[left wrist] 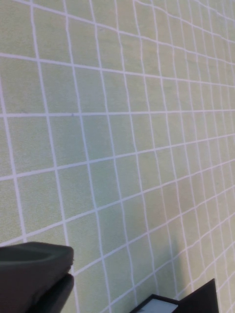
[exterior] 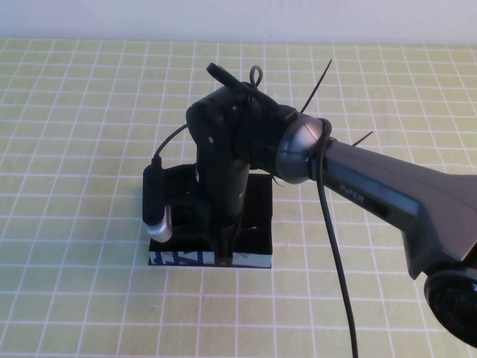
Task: Return glasses to glasses case
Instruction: Place the glasses in the glasses case
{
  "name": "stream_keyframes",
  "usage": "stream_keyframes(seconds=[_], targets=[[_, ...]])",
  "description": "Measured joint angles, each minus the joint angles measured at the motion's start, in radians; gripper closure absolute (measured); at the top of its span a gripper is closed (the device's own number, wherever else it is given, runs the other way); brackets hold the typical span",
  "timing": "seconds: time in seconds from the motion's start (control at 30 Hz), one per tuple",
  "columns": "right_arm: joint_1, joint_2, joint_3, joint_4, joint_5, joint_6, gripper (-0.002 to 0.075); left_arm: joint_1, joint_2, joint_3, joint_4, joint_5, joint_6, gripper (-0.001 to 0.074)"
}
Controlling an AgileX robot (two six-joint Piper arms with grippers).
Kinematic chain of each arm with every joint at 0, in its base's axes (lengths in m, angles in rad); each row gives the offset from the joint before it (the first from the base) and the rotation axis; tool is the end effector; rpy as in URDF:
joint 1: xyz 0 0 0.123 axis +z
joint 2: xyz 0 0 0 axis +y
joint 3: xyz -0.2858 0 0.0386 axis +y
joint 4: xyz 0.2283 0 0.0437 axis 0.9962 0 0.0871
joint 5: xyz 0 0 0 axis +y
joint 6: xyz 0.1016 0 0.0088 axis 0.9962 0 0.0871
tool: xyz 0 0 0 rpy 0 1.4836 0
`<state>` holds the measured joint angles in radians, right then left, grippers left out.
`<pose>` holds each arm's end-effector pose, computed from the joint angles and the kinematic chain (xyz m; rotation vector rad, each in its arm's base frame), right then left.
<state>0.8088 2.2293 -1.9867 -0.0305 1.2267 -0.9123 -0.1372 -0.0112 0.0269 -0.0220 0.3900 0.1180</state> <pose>0.3173 0.3283 0.2129 -2.2471 1.9177 -0.0583 0.0391 -0.0063 0.1665 0.2270 1.8757 -0.0349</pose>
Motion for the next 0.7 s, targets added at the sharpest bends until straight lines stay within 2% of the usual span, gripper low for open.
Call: stream_keyframes(seconds=[0.27, 0.33, 0.5, 0.6, 0.7], targets=[[-0.002, 0.001, 0.000, 0.000, 0.000, 0.002, 0.0683, 0.000, 0.000, 0.000, 0.000, 0.000, 0.000, 0.0738], [-0.002, 0.001, 0.000, 0.000, 0.000, 0.002, 0.0637, 0.000, 0.000, 0.000, 0.000, 0.000, 0.000, 0.0738], [-0.002, 0.001, 0.000, 0.000, -0.002, 0.002, 0.0456, 0.000, 0.000, 0.000, 0.000, 0.000, 0.000, 0.0738], [-0.005, -0.006, 0.000, -0.004, -0.002, 0.002, 0.0411, 0.000, 0.000, 0.000, 0.000, 0.000, 0.000, 0.0738], [-0.011, -0.022, 0.000, -0.004, -0.002, 0.002, 0.0397, 0.000, 0.000, 0.000, 0.000, 0.000, 0.000, 0.0738]])
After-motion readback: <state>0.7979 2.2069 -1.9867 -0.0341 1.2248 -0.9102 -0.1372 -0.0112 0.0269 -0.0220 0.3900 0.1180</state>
